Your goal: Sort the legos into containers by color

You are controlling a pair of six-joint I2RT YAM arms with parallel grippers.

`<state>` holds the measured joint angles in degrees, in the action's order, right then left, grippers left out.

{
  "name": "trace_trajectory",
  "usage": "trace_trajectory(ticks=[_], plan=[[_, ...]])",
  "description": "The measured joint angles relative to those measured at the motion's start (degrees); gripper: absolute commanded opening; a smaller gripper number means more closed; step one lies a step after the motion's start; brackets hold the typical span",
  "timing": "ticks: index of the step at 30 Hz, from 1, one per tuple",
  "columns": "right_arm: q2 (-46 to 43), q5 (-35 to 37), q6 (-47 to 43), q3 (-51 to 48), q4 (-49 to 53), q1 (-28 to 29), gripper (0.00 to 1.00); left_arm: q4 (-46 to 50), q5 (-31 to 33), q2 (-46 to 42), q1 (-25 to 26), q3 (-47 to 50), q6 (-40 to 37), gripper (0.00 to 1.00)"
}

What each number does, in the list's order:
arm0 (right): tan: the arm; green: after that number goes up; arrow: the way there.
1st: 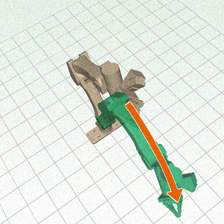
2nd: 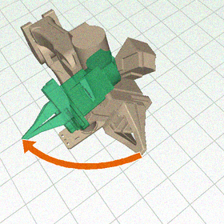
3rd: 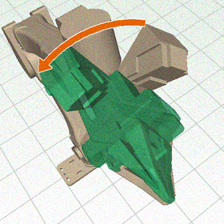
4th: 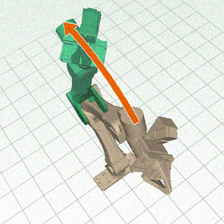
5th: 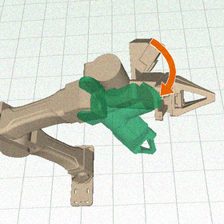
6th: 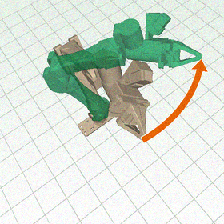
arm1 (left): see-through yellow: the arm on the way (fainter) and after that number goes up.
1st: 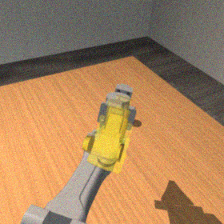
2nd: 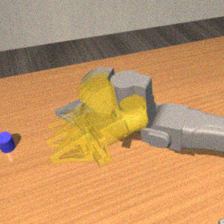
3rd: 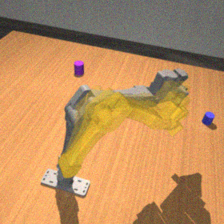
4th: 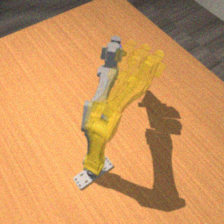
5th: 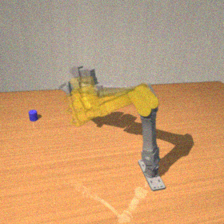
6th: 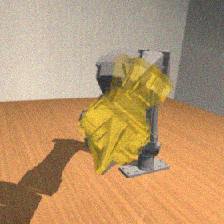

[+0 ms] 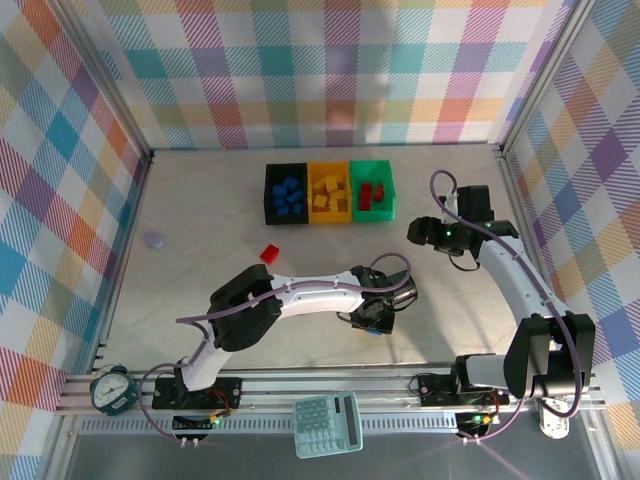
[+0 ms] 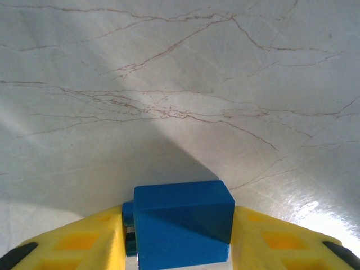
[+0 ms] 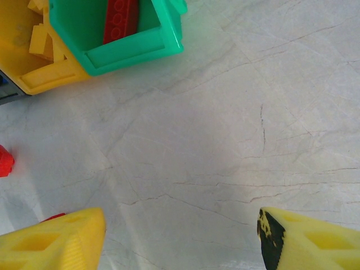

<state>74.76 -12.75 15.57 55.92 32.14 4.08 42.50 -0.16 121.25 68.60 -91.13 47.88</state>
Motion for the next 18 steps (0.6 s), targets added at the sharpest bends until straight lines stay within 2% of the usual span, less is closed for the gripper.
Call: trace_trajectory(ticks=[10, 18], plan=[[-1.5, 0.0, 0.0, -0.1, 0.0, 0.0, 0.72, 1.2, 0.0, 0.0, -2.4, -0.3, -2.7, 0.42], [-3.5, 0.0, 0.1, -0.7, 0.0, -0.3, 0.72, 4.7, 2.3, -2.1, -11.6, -2.0, -7.8, 0.43]])
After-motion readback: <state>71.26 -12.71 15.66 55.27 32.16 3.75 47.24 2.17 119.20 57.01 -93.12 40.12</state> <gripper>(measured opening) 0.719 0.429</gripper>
